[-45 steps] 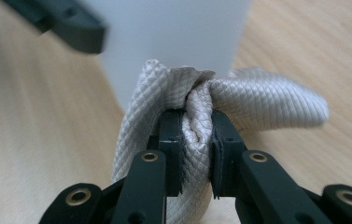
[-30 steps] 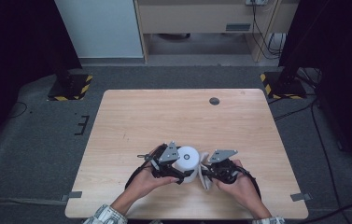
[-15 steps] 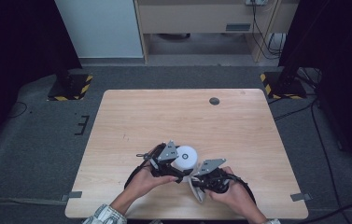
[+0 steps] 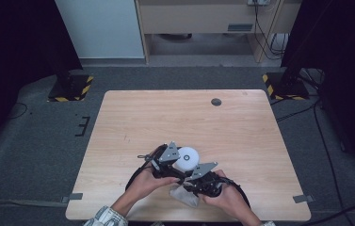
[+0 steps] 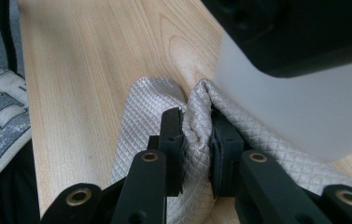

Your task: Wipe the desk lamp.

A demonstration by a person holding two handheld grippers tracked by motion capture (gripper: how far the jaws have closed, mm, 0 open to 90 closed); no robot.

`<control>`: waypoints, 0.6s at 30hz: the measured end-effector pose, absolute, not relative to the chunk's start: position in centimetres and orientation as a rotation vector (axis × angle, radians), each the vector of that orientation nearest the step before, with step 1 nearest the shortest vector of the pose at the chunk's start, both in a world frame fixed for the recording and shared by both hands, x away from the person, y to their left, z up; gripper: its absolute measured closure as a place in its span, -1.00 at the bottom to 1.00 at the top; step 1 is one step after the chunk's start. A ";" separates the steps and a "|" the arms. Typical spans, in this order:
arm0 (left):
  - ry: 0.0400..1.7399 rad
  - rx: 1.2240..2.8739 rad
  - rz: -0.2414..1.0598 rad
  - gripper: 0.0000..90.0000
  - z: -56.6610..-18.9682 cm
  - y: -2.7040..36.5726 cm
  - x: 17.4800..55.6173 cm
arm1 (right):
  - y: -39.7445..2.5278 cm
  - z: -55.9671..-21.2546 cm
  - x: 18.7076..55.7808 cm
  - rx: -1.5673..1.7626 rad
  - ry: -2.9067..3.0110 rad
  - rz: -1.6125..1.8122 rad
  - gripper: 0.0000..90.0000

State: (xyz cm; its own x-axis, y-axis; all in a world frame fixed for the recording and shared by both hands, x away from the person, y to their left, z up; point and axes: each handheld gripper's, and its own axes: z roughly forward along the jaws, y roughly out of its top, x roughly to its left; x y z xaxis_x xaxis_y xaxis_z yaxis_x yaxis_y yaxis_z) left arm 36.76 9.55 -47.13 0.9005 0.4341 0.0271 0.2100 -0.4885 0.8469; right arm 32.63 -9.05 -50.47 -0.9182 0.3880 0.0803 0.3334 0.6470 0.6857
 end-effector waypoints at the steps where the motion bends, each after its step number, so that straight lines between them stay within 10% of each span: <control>1: 0.460 2.096 0.293 -0.83 -47.1 9.5 36.8 | -9.2 -50.5 32.7 0.612 2.788 1.142 0.73; 18: 0.449 2.093 0.287 -0.82 -47.0 9.5 36.7 | -12.6 -49.7 33.6 0.724 2.721 1.092 0.74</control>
